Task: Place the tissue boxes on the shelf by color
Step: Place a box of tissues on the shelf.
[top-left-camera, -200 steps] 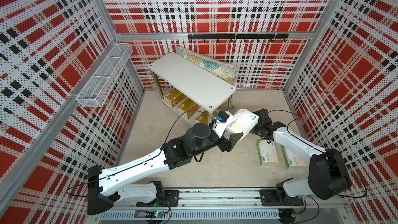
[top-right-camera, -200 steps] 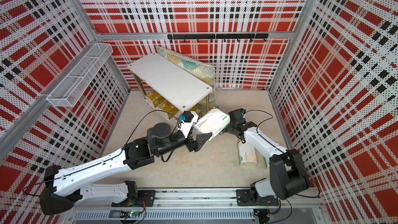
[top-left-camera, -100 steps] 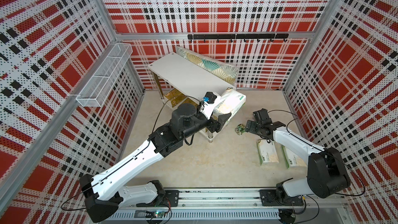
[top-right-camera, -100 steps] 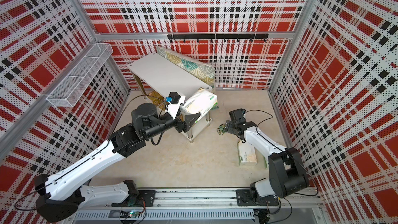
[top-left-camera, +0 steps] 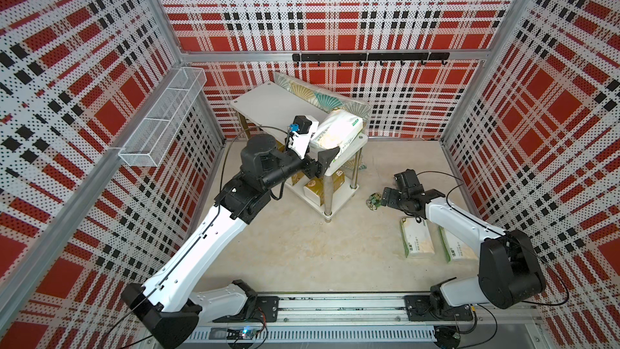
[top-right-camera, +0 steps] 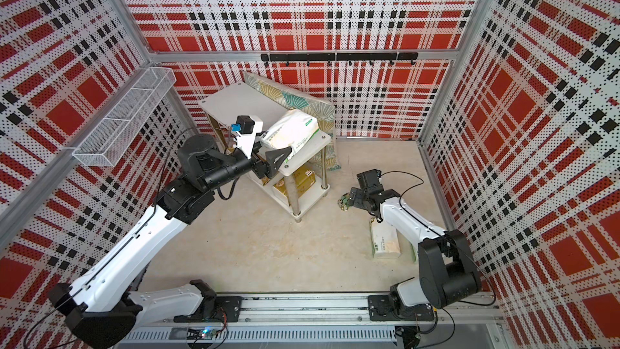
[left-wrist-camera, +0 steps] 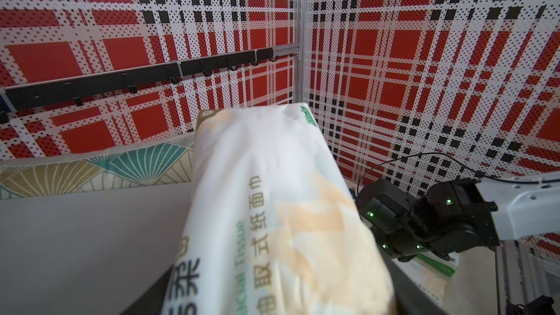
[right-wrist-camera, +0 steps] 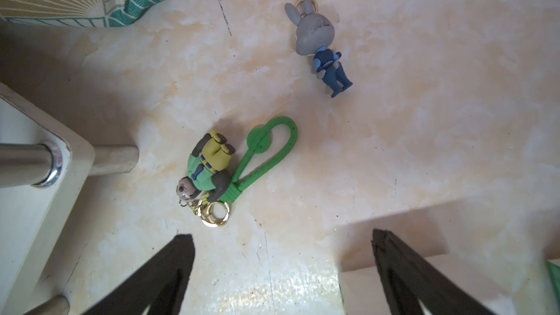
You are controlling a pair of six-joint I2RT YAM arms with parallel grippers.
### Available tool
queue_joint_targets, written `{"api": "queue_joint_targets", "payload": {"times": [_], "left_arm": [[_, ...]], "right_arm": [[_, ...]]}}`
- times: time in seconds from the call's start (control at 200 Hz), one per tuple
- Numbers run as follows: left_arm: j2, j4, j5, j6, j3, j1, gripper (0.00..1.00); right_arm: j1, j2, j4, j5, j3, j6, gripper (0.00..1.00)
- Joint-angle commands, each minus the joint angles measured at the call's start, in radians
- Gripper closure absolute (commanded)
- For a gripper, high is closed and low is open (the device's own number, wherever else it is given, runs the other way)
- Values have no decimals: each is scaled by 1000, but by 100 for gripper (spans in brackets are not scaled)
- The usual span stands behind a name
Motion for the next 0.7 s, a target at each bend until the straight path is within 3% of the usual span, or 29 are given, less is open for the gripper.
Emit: {"api": "queue_joint_targets", "payload": {"times": [0.0, 0.256, 0.691], "left_arm": [[21, 49, 123, 29, 36, 65, 22], [57, 73, 263, 50, 56, 206, 23], [143, 24, 344, 158, 111, 390, 22]], "right_arm": [[-5, 4, 20, -25, -10, -14, 0], [-5, 19, 42, -45, -19, -18, 0], [1, 38, 57, -63, -15, -23, 0]]}}
